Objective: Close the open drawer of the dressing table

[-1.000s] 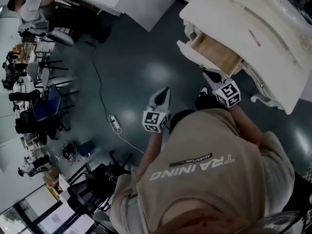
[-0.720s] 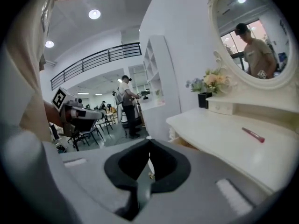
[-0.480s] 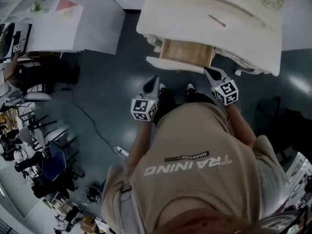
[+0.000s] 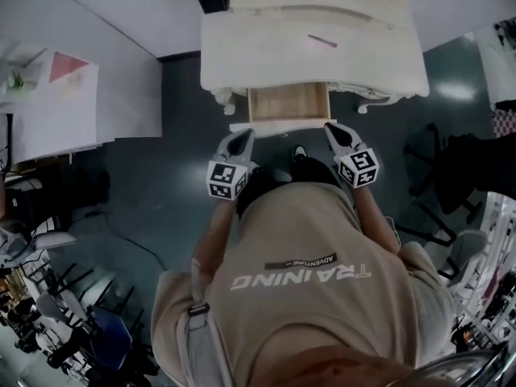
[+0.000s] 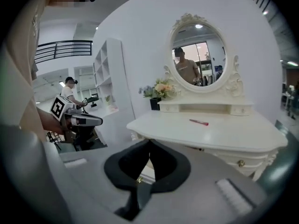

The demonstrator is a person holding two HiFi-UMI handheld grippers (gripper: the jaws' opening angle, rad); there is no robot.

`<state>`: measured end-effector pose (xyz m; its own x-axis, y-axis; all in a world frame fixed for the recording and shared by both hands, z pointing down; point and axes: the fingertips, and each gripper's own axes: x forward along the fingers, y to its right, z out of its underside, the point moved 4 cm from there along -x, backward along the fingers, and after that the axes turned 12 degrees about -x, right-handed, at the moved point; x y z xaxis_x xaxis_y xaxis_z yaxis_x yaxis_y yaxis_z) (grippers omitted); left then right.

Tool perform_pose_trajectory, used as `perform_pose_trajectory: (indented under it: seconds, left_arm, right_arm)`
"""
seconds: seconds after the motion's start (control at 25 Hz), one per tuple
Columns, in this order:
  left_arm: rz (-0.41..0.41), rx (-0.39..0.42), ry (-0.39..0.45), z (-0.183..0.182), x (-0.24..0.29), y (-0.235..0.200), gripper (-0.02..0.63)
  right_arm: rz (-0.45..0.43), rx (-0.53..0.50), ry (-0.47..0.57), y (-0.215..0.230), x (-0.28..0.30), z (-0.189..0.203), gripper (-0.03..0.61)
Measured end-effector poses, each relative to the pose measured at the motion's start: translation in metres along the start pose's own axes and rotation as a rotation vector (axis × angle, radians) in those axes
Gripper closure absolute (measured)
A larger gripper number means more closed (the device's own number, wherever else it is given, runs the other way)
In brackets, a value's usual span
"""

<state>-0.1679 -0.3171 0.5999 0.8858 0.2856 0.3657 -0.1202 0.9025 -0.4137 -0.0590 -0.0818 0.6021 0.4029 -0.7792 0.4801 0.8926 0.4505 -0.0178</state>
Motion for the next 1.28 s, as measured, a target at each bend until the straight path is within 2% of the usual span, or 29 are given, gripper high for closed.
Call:
perform_pose_trajectory:
  seconds: [0.08, 0.2, 0.4, 0.52, 0.64, 0.72, 0.8, 0.96, 1.04, 1.28]
  left_arm:
    - [0.032, 0.016, -0.026, 0.002, 0.003, -0.01, 0.607]
    - [0.073, -0.019, -0.031, 0.004, 0.006, -0.01, 0.607]
    - [0.077, -0.029, -0.065, 0.018, 0.017, -0.007, 0.607]
    - [0.072, 0.01, -0.156, 0.032, 0.031, -0.02, 0.607]
    - [0.081, 0.031, -0.295, 0.067, 0.048, -0.025, 0.607]
    - [0.069, 0.002, -0.377, 0.092, 0.058, -0.027, 0.607]
    - [0.025, -0.067, -0.457, 0.115, 0.063, -0.033, 0.607]
    - [-0.068, -0.219, -0.575, 0.149, 0.064, -0.045, 0.606]
    - [-0.091, -0.253, -0.608, 0.158, 0.065, -0.047, 0.607]
    - [-0.132, -0.338, -0.614, 0.156, 0.09, -0.057, 0.606]
  right_arm:
    - [0.018, 0.029, -0.033, -0.01, 0.004, 0.008, 0.575]
    - [0.018, 0.045, -0.11, -0.019, -0.003, 0.025, 0.574]
    - [-0.023, 0.026, -0.207, -0.014, 0.002, 0.054, 0.575]
    - [-0.052, 0.024, -0.241, -0.003, 0.023, 0.07, 0.575]
    - [-0.118, 0.064, -0.347, 0.004, 0.038, 0.123, 0.574]
    - [-0.168, 0.11, -0.431, 0.011, 0.042, 0.157, 0.575]
    - [-0.194, 0.137, -0.48, 0.023, 0.047, 0.18, 0.575]
    - [-0.261, 0.14, -0.491, 0.048, 0.061, 0.204, 0.575]
    - [-0.3, 0.16, -0.48, 0.058, 0.068, 0.209, 0.574]
    - [-0.349, 0.176, -0.496, 0.079, 0.084, 0.215, 0.575]
